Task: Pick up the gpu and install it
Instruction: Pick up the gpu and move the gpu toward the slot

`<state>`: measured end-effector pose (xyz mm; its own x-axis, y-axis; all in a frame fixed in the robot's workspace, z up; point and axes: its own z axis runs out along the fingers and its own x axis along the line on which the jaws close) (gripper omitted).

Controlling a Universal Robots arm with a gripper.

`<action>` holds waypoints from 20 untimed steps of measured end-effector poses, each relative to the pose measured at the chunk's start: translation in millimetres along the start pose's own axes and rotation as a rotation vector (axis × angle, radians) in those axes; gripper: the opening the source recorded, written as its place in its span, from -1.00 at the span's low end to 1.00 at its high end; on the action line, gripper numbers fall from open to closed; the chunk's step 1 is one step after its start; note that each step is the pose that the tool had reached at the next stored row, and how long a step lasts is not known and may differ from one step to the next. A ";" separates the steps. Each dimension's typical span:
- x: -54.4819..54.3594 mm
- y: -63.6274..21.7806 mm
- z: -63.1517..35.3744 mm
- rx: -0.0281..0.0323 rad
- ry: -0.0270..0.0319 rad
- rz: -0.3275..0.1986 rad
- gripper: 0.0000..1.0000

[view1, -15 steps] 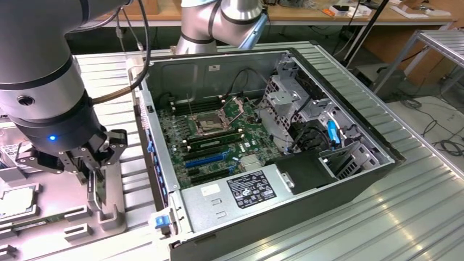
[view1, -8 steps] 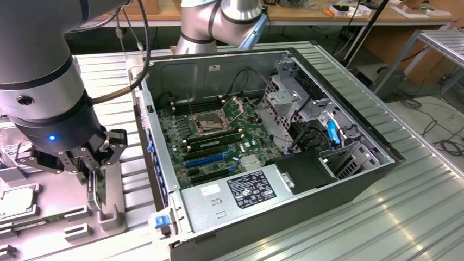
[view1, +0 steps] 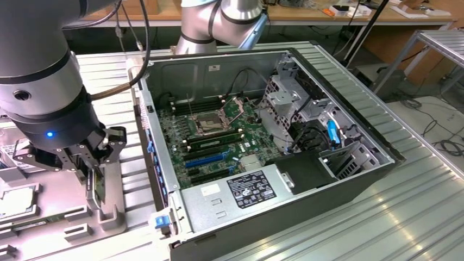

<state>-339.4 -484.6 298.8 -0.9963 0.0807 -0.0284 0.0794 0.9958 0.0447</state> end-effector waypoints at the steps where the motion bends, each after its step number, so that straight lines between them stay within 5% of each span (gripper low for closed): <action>1: 0.0 0.0 -0.9 -0.0001 0.0000 0.000 -0.47; 20: -0.4 0.7 -14.9 -0.0001 0.0000 0.000 -0.47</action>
<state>-339.4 -484.6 313.8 -0.9963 0.0807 -0.0284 0.0794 0.9958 0.0448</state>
